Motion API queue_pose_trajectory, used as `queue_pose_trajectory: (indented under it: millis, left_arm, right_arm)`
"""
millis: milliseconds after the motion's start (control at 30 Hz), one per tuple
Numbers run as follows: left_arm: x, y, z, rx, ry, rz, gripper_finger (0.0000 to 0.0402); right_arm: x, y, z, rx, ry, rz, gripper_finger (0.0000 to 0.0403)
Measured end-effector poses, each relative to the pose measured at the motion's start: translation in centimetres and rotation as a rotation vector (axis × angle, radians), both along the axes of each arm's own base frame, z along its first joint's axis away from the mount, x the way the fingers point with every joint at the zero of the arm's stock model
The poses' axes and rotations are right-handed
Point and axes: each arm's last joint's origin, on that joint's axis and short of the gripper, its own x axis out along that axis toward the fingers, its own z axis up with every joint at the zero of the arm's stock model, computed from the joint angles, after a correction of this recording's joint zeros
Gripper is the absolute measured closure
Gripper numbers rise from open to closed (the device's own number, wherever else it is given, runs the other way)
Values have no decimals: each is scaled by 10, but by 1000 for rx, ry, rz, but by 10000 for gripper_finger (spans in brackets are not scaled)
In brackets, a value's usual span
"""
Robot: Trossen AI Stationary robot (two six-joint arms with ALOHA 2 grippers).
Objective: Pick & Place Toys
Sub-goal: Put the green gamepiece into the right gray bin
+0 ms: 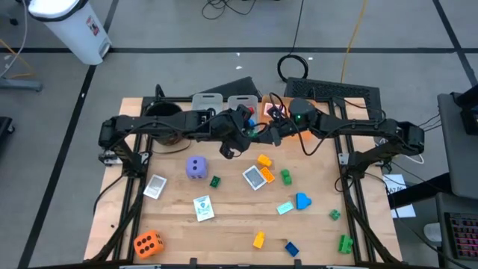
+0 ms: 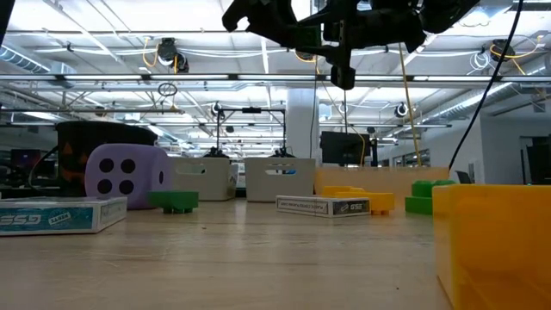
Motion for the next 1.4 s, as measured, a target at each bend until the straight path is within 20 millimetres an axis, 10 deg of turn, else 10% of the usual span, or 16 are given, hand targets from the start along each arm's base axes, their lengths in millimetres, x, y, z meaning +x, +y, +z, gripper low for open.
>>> queue_pose_trajectory:
  millis: [900,1400]
  left_arm:
    - [-20,-9,31,-271,-220,192,183]
    - [-38,38,55,-983,-325,146,213]
  right_arm:
    - [-11,-30,2,2,-30,3,264]
    - [-8,-9,-16,-263,95,43,267]
